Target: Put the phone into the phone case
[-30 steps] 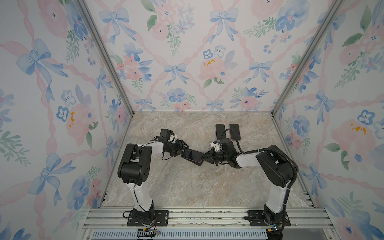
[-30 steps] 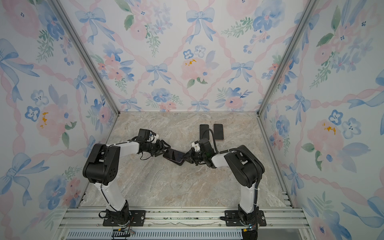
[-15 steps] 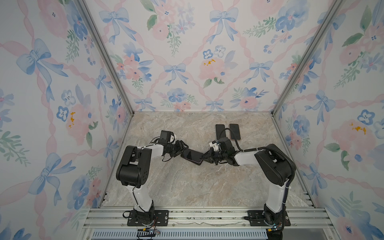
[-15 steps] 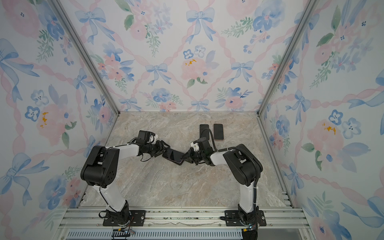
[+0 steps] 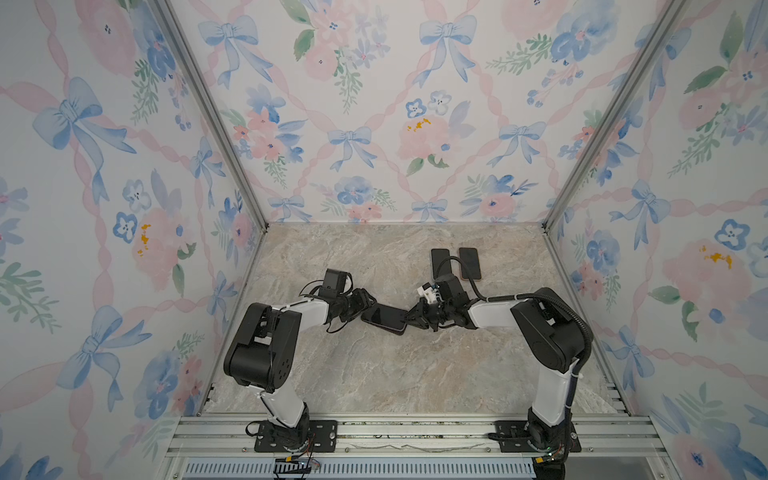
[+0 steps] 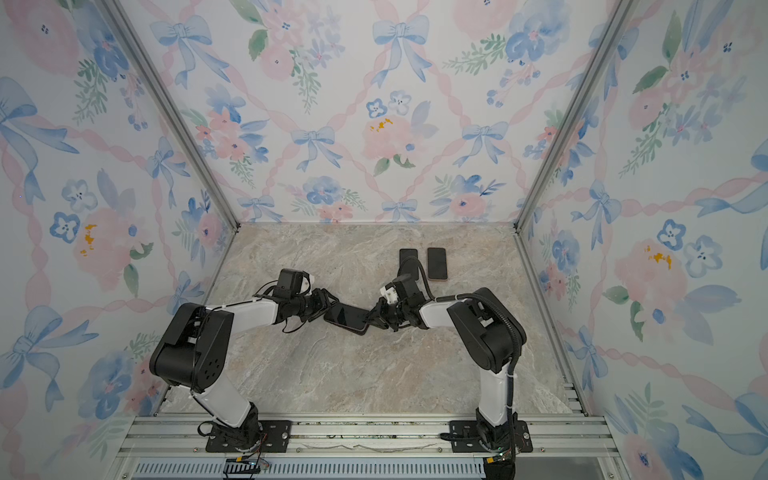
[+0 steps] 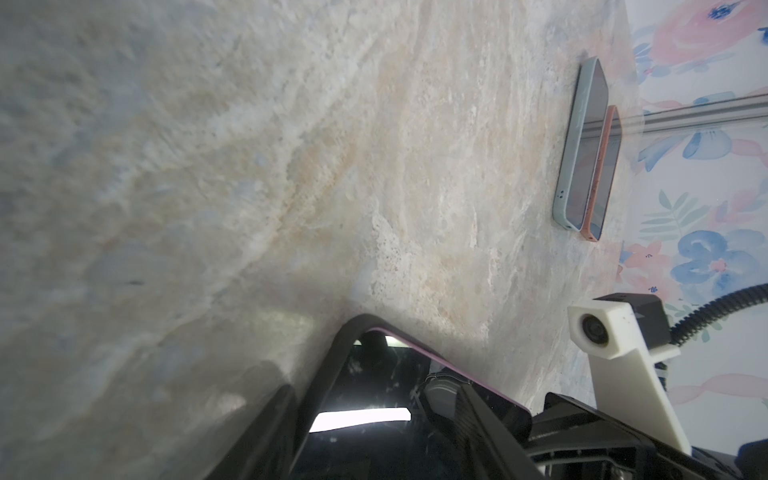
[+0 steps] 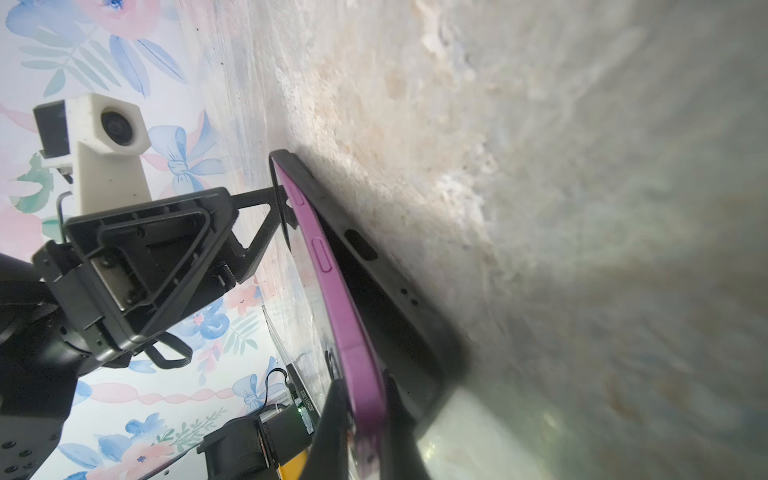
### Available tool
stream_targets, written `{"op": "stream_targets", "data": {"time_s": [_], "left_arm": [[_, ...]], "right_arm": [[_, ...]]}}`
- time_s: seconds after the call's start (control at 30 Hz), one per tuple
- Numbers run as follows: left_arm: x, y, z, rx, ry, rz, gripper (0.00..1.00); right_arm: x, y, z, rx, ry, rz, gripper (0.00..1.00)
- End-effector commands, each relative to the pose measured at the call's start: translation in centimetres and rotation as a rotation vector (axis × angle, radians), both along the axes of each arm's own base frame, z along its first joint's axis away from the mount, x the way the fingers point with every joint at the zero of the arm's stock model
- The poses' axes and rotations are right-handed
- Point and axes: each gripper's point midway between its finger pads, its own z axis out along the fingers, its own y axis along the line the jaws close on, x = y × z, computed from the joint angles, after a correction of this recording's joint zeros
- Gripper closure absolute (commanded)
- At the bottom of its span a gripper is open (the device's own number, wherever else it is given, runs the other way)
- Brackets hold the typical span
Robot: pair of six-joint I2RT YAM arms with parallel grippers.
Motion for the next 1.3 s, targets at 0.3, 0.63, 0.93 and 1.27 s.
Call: {"op": "stream_targets", "data": {"time_s": [0.3,0.63,0.93,1.27], "left_arm": [[-10.7,-6.4,1.4,-0.222,0.167,-0.217,0.43],[-12.1,-8.0,0.7,-0.243,0.166,-0.246,0.44],[-12.7,-7.6,0.3,-0.234,0.169,-0.249,0.45],[-12.6,-6.0,-0.3,-0.193,0.167,-0.234,0.44]], "right_arm": [[-3.8,-3.2,-4.6,-0.281,0.088,0.026,0.95],[-5.0,-2.4,-6.2,-0.313,0.095,0.054,0.97],[-4.5,-2.9,-6.0,-0.351,0.074,0.064,0.94],[-3.6,-3.9,-3.2,-0.407,0.006,0.083,0.74]]}}
